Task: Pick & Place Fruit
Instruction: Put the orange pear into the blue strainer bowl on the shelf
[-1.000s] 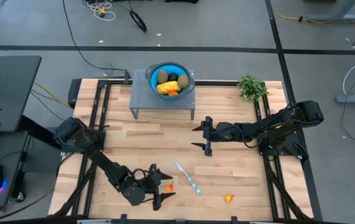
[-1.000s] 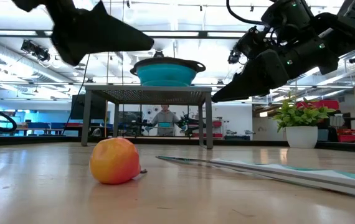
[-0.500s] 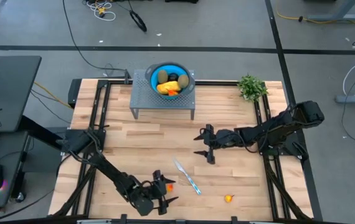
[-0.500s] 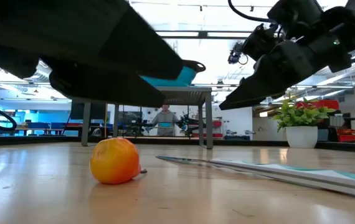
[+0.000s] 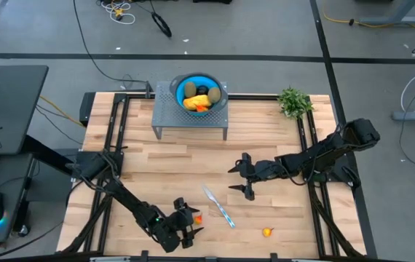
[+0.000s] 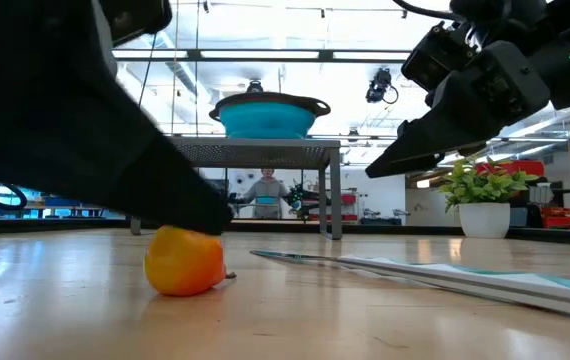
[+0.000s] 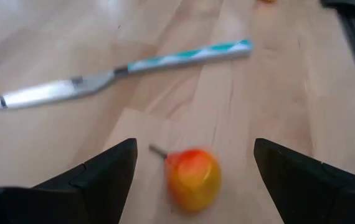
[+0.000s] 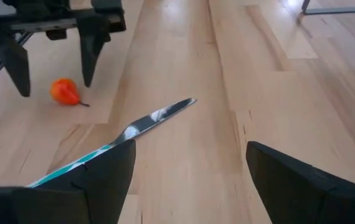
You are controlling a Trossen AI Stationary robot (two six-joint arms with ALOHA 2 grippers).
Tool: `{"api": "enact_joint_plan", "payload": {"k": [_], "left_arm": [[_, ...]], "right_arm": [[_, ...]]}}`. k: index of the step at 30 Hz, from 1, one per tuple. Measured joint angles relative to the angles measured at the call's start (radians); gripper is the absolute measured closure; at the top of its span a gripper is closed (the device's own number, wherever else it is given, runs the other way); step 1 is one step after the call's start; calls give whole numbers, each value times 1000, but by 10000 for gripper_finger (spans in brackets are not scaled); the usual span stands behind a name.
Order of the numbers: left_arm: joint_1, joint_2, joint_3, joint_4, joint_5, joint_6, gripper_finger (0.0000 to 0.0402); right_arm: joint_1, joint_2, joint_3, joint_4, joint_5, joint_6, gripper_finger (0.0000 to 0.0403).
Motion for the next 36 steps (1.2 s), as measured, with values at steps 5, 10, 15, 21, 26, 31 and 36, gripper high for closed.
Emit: {"api": "enact_joint_plan", "payload": {"k": [5, 10, 15, 21, 26, 31, 36], "left_arm": [[-1, 41, -8, -2, -3, -43, 70], [2, 46, -7, -4, -35, -52, 70], [6, 46, -8, -9, -35, -53, 74], [7, 46, -9, -15, -38, -54, 126], [8, 46, -9, -13, -26, -52, 177], [8, 46, -9, -12, -22, -53, 205], [8, 46, -9, -11, -18, -50, 217]], "right_arm": [[4, 0, 0, 0, 10, 0, 87], [4, 0, 0, -8, 11, 0, 87], [4, 0, 0, -9, 11, 0, 87], [4, 0, 0, -9, 10, 0, 87], [4, 0, 0, -9, 10, 0, 87], [4, 0, 0, -18, 10, 0, 87], [4, 0, 0, -28, 10, 6, 87]]}}
